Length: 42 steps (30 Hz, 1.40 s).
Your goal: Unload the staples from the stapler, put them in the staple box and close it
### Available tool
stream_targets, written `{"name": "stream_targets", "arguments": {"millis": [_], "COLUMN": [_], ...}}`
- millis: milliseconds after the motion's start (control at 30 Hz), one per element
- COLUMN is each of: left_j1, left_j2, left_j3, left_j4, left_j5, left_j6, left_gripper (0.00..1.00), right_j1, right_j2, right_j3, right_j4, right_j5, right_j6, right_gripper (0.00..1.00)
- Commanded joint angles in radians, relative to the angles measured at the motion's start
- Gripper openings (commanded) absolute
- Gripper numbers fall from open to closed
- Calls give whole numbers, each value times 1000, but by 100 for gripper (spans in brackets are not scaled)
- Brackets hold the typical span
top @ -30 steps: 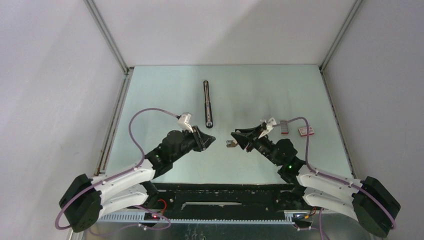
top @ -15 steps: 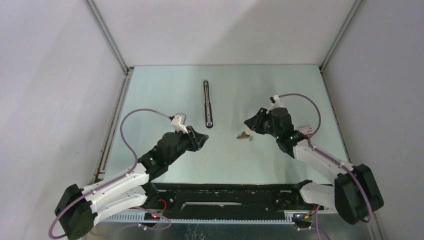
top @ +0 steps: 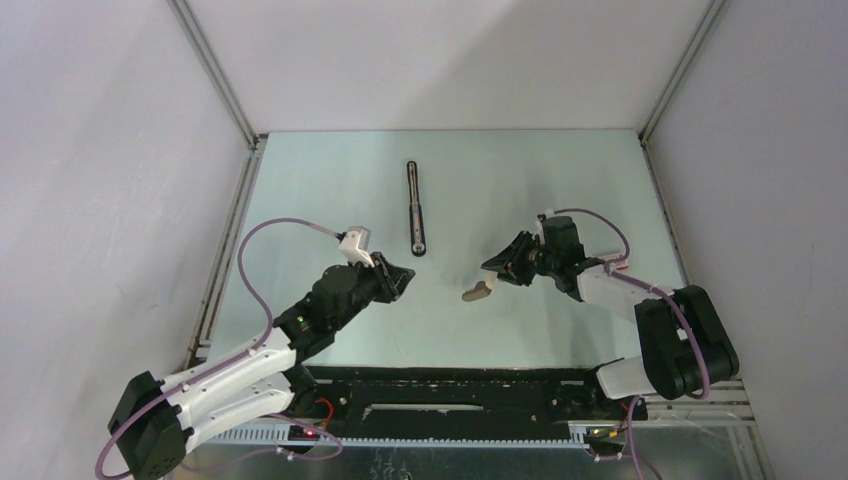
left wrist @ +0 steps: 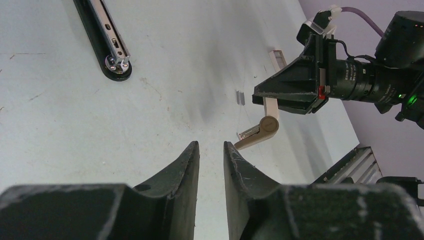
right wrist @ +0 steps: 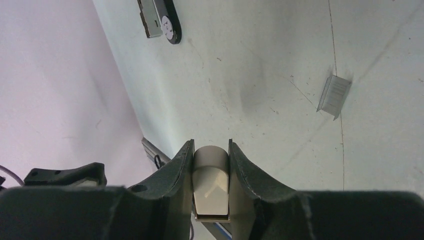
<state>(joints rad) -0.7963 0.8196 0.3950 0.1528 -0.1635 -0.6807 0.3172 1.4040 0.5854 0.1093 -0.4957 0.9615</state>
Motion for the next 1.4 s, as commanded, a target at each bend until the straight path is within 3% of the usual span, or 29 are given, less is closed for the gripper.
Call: {"name": "stream_targets", "arguments": {"millis": [0, 300, 733, 1033, 1267, 1367], "left_j1": [-4, -4, -4, -4, -4, -4], "left_j2": [-11, -4, -6, -4, -42, -50], "left_j3": [-13, -18, -25, -25, -18, -5], "left_j4": [20, 31, 37, 41, 34, 41], "left_j5": [-16, -2, -4, 0, 11, 50], "left_j6": [3, -9, -19, -15, 26, 47], "left_gripper": [28, 23, 21, 21, 25, 37], "right_j1": [-19, -37, -48, -56, -36, -6], "right_j2": [-12, -85, -366, -462, -421, -402], "right_j3": [-28, -319, -438, -402, -242, -185], "right_j4": [67, 484, 356, 218, 242, 299], "right_j5": [-21, 92, 289, 325, 253, 178], "right_j6": [98, 556, 693, 598, 222, 9], "right_gripper": [0, 0, 0, 0, 0, 0]}}
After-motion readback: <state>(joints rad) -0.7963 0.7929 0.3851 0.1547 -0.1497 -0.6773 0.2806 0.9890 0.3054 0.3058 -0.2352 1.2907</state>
